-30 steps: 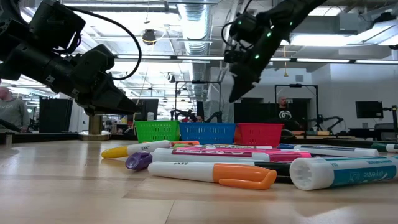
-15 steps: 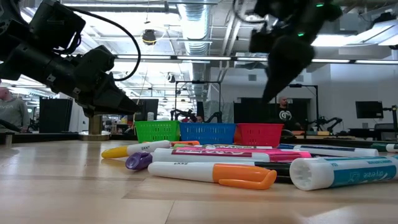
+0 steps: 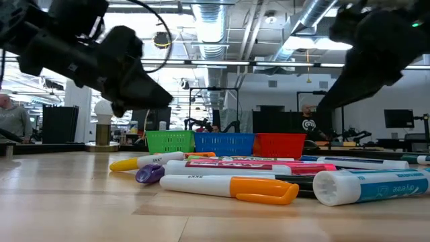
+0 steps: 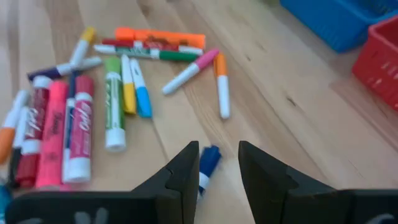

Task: Pick & Place Markers
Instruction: Put the large orange highlighter pen into the yellow bin

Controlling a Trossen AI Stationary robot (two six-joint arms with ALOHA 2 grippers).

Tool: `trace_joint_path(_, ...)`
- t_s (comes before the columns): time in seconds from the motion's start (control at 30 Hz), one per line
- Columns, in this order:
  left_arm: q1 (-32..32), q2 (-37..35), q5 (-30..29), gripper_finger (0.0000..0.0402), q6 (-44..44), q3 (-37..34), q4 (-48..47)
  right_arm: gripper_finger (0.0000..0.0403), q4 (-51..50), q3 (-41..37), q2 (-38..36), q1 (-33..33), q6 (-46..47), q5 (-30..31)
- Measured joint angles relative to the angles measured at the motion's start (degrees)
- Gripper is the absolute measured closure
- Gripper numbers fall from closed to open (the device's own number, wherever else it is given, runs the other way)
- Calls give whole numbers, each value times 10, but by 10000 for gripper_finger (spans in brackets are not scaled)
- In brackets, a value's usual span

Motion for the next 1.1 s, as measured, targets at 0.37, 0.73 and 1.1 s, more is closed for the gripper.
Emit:
trace_joint_path(0.37, -23, 171, -8, 293, 116, 144, -6, 301, 22, 1, 8, 45, -3, 44)
trace_joint_path(0.73, -44, 179, -127, 292, 150, 156, -56, 301, 26, 1, 8, 44, -5, 44)
trace_joint_path(1.1, -38, 179, -114, 246, 40, 155, -65, 301, 28, 1, 8, 44, -5, 44)
